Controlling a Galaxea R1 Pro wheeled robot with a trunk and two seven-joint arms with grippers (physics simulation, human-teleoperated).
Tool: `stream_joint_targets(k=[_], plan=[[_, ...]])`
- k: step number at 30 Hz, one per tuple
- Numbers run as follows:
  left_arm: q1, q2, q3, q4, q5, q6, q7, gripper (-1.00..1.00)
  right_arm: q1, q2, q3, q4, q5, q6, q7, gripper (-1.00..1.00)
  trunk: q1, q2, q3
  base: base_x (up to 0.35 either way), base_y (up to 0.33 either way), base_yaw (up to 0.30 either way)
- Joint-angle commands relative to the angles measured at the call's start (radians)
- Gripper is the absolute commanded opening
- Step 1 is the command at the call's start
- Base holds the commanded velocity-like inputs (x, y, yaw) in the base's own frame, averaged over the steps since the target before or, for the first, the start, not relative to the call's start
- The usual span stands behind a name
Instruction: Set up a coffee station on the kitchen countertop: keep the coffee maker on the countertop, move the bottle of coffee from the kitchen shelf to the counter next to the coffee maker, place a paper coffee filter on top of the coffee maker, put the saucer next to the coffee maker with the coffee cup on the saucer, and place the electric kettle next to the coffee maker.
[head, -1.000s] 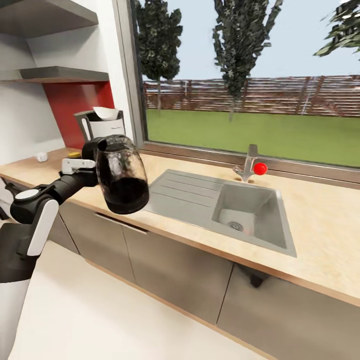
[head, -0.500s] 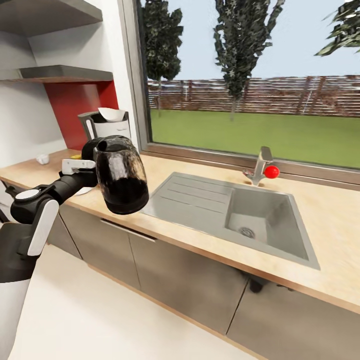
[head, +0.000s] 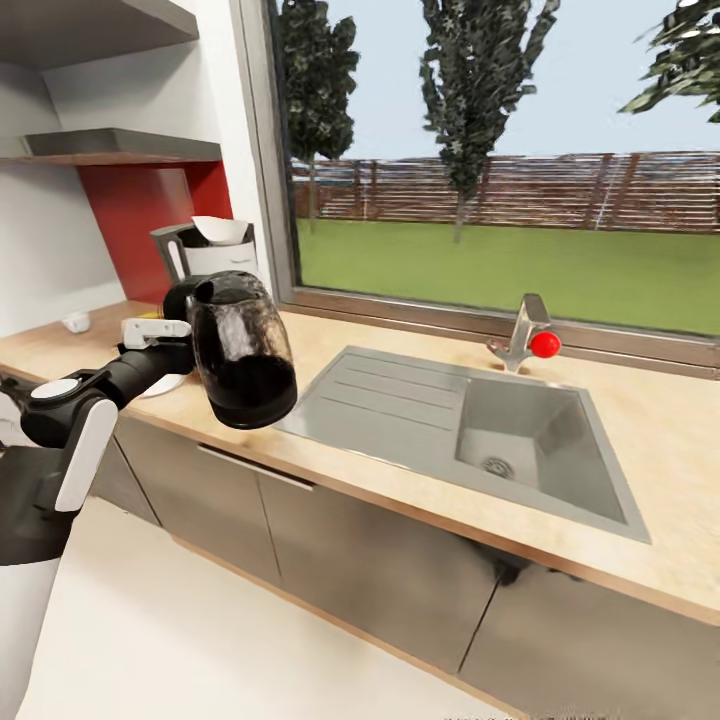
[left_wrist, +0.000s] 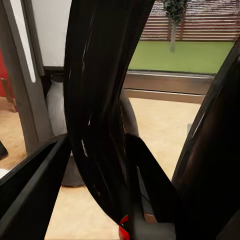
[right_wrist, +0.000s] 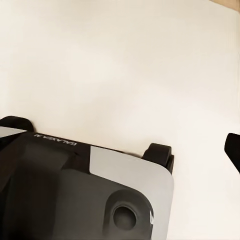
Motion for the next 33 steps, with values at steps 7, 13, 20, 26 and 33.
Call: stream_joint_targets(k=[7, 13, 20, 26, 33], plan=[[-0.001, 0.001, 0.001, 0.001, -0.026, 0.004, -0.001, -1.00, -0.001, -0.001, 0.006, -0.003, -0.010, 0.009, 0.001, 1.00, 0.000, -0.001, -0.001, 0.002, 0.004, -0.113], [-0.001, 0.000, 0.001, 0.002, -0.161, 0.006, -0.002, -1.00, -0.001, -0.002, 0.006, -0.003, -0.010, 0.009, 0.001, 1.00, 0.000, -0.001, -0.001, 0.000, 0.000, -0.004], [-0.001, 0.001, 0.002, 0.003, -0.176, 0.006, -0.002, -1.00, -0.001, -0.002, 0.006, -0.003, -0.010, 0.009, 0.001, 1.00, 0.000, -0.001, -0.001, 0.001, 0.003, 0.000], [-0.001, 0.001, 0.021, 0.004, -0.177, 0.006, -0.002, -1.00, -0.001, -0.002, 0.006, -0.003, -0.010, 0.009, 0.001, 1.00, 0.000, -0.001, -0.001, 0.062, 0.131, 0.000], [-0.001, 0.000, 0.027, 0.004, -0.177, 0.006, -0.002, -1.00, -0.001, -0.002, 0.006, -0.003, -0.010, 0.009, 0.001, 1.00, 0.000, -0.001, -0.001, 0.057, 0.040, 0.000]])
